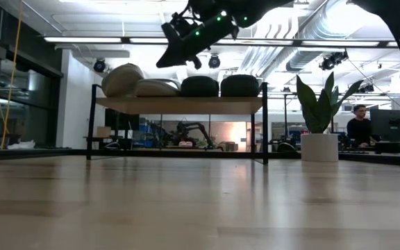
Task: Pick and place slides into the shelf
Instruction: Put the white slide on the shelf
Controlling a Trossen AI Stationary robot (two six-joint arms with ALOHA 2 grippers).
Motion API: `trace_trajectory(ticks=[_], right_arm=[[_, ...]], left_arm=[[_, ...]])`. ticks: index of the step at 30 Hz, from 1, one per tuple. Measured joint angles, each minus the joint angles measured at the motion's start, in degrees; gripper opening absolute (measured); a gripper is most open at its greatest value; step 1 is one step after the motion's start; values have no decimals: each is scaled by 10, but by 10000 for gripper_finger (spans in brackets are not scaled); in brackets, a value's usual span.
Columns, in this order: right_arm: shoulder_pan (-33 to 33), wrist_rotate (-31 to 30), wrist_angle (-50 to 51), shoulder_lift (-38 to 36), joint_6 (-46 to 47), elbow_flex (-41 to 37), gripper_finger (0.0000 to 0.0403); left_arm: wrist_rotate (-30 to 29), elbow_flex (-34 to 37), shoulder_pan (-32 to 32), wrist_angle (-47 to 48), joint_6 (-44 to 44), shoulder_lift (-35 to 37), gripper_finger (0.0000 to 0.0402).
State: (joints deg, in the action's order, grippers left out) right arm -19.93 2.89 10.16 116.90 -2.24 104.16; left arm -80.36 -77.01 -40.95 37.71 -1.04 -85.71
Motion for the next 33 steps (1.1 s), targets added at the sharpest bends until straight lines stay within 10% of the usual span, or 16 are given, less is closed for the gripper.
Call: trace_trajectory(ticks=[33], right_arm=[[53, -124, 312, -111, -83, 0, 0]], left_arm=[[-4, 0, 1, 171, 142, 0, 3]])
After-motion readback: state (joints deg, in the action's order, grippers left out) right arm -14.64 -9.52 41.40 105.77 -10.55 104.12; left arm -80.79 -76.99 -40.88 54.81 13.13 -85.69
